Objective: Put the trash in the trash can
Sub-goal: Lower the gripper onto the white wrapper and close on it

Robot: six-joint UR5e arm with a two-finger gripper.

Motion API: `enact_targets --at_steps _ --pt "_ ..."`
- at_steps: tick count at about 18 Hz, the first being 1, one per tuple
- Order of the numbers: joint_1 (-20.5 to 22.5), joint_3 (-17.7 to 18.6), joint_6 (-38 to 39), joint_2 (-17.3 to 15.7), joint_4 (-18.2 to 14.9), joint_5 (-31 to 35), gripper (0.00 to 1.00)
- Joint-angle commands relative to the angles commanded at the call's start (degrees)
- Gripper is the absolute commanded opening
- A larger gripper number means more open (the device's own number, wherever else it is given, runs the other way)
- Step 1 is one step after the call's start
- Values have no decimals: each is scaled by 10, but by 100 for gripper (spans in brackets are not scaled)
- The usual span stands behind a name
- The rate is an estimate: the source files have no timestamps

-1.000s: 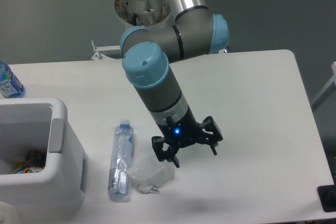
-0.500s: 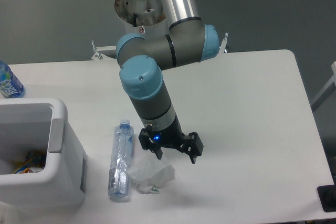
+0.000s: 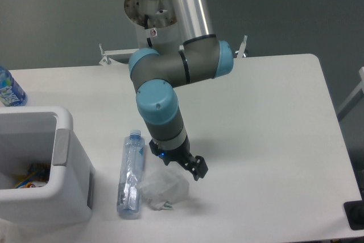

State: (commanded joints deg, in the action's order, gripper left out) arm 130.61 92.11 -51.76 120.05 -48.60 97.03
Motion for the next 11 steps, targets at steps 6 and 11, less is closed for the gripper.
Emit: enact_targets --at_steps 6,11 --pt "-7 -10 -15 16 1 1 100" --pt "-8 -17 -15 29 1 4 98"
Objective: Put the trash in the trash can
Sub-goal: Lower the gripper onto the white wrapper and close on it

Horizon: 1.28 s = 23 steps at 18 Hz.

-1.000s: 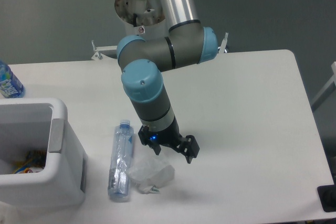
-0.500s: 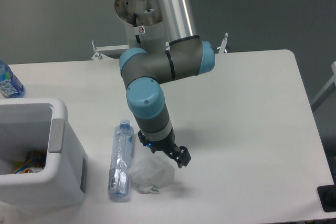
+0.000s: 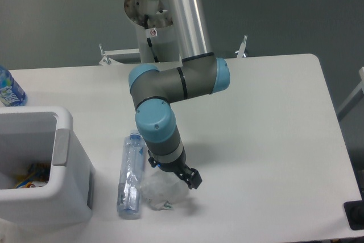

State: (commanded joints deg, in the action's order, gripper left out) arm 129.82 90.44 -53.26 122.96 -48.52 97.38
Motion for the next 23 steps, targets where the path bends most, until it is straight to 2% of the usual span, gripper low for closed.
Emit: enact_targets --at_steps 2,6,8,15,19,21,23 --pt "0 -2 1 3 0 0 96" --pt "-1 -13 7 11 -1 3 81" --pt "-1 -14 7 12 -1 3 77" --pt "-1 -23 14 18 0 3 76" --pt "-5 -24 33 18 -1 4 53" --pt "-6 -24 47 16 -1 4 33" --pt "-7 -24 57 13 -2 4 17"
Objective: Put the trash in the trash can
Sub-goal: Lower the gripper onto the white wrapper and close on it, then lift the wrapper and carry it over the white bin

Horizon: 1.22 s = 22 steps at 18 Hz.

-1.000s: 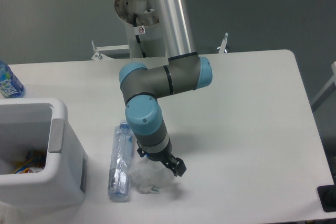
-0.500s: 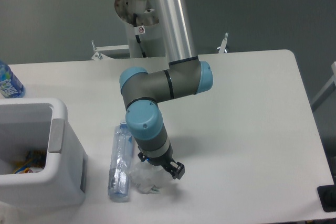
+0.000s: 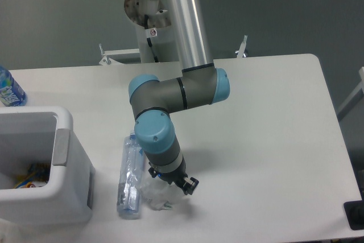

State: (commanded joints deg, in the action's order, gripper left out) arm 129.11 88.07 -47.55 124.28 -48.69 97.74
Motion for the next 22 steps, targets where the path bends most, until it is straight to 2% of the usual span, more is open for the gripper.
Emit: enact_targets --at_steps 3,8,12,14,17,22 --pt "-1 -2 1 -4 0 -1 0" --pt "0 -6 4 -18 1 -6 0" --pt "6 -28 38 -40 1 -11 0" --pt "9 -52 65 -40 0 -31 0" --pt "24 -86 121 -64 1 -66 0" --pt "25 -116 241 -100 2 -92 0"
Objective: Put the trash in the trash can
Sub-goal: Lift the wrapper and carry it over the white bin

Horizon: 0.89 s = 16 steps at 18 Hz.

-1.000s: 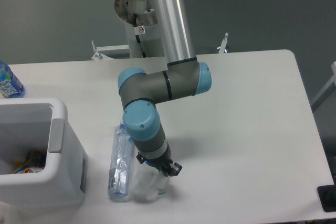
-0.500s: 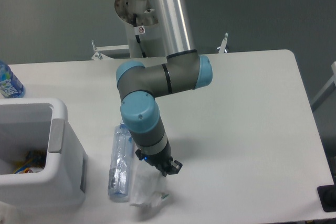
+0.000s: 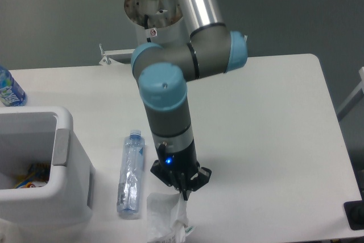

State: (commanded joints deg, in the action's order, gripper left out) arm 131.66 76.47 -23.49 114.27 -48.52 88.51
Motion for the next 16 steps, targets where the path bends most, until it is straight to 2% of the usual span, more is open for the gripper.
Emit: enact_targets --at_steps 5,8,11,16 --pt "-12 -1 92 -60 0 -30 0" --pt "-41 0 135 -92 0 -34 0" --pt "-88 5 168 -116 0 -34 0" --pt "-175 18 180 -121 -2 -33 0"
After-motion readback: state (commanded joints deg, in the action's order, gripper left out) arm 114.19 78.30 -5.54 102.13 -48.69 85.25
